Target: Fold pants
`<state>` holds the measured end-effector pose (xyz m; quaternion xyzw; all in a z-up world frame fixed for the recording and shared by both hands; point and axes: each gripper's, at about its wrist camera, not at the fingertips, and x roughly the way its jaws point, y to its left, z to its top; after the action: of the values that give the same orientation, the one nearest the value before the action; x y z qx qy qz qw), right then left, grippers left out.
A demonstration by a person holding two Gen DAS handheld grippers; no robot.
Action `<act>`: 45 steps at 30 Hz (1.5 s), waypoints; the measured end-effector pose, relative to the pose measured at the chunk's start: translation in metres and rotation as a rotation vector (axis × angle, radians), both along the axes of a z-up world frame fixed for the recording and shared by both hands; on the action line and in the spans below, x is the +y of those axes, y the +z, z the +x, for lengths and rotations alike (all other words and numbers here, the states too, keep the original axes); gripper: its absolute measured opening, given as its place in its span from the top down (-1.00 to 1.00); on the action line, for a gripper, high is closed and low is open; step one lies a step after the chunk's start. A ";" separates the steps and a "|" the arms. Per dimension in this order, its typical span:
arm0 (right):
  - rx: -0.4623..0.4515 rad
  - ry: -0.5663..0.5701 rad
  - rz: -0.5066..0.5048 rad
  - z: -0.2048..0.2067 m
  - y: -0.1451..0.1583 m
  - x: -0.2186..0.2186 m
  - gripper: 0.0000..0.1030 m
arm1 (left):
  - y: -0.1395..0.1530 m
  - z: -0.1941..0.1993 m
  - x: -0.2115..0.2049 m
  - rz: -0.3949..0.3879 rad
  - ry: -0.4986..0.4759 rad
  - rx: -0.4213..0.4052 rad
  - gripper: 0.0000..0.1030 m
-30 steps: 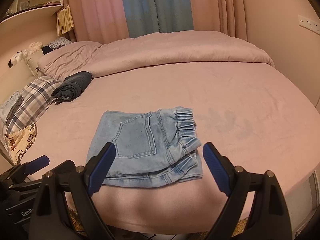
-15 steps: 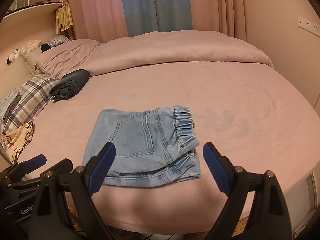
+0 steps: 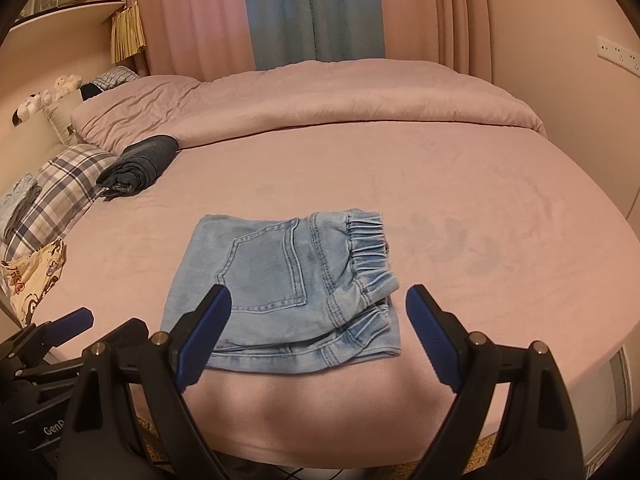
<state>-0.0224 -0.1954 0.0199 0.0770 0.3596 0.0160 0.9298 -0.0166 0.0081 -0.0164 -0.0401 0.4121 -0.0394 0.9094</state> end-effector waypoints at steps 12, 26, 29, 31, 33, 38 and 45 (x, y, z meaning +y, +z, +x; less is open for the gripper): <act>0.009 -0.017 -0.015 0.000 -0.001 0.003 -0.74 | -0.001 0.002 0.002 -0.009 0.000 0.006 -0.58; 0.021 -0.019 -0.019 0.001 -0.004 0.003 -0.74 | -0.003 0.002 0.002 -0.020 -0.004 0.006 -0.58; 0.024 -0.018 -0.019 0.001 -0.005 0.003 -0.74 | -0.003 0.002 0.003 -0.017 -0.004 0.005 -0.58; 0.025 -0.016 -0.020 0.001 -0.005 0.003 -0.74 | -0.003 0.002 0.003 -0.016 -0.005 0.006 -0.58; 0.025 -0.016 -0.022 0.001 -0.005 0.003 -0.74 | -0.003 0.002 0.003 -0.017 -0.006 0.005 -0.58; 0.025 -0.017 -0.023 0.000 -0.004 0.004 -0.74 | -0.003 0.001 0.002 -0.016 -0.006 0.003 -0.58; 0.027 -0.021 -0.028 0.000 -0.004 0.005 -0.74 | -0.002 0.001 0.000 -0.014 -0.006 -0.001 -0.58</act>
<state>-0.0220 -0.1908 0.0156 0.0681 0.3717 0.0002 0.9259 -0.0160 0.0086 -0.0180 -0.0452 0.4115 -0.0449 0.9092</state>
